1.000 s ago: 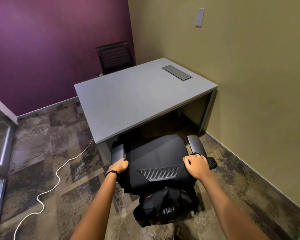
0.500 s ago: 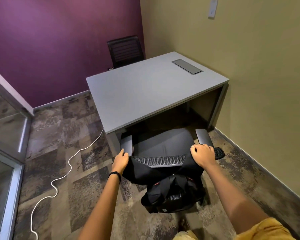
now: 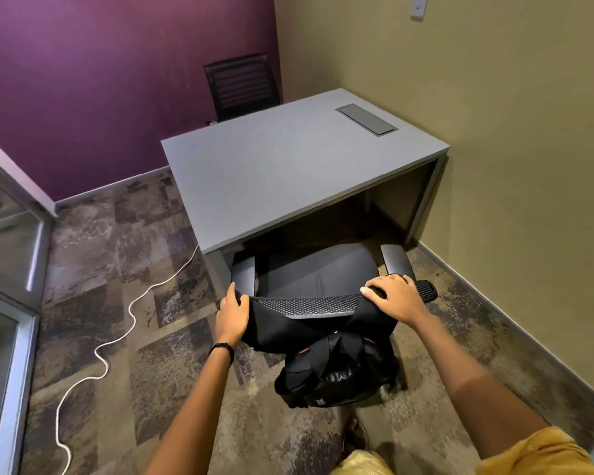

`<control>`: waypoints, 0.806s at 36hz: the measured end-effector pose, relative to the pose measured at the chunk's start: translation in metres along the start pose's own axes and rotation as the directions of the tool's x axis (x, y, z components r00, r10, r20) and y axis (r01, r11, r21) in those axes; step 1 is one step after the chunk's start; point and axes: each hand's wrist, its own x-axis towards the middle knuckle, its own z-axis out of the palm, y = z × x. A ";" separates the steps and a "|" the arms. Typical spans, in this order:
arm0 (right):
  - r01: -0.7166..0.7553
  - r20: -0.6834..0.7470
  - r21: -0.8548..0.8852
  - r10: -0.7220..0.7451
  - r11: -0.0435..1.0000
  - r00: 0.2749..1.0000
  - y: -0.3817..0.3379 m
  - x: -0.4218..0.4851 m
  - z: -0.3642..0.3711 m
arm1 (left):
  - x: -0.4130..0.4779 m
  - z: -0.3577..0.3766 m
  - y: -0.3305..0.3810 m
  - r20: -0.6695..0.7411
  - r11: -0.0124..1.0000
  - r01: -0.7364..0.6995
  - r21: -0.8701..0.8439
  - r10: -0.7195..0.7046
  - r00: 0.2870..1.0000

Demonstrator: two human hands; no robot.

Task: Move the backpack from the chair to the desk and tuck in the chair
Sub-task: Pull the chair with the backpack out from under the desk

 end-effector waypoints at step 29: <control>-0.045 -0.242 0.013 0.047 0.999 0.969 -0.010 0.009 0.005 | -0.046 0.095 -0.056 0.578 0.991 0.106 -0.087 -0.036 0.815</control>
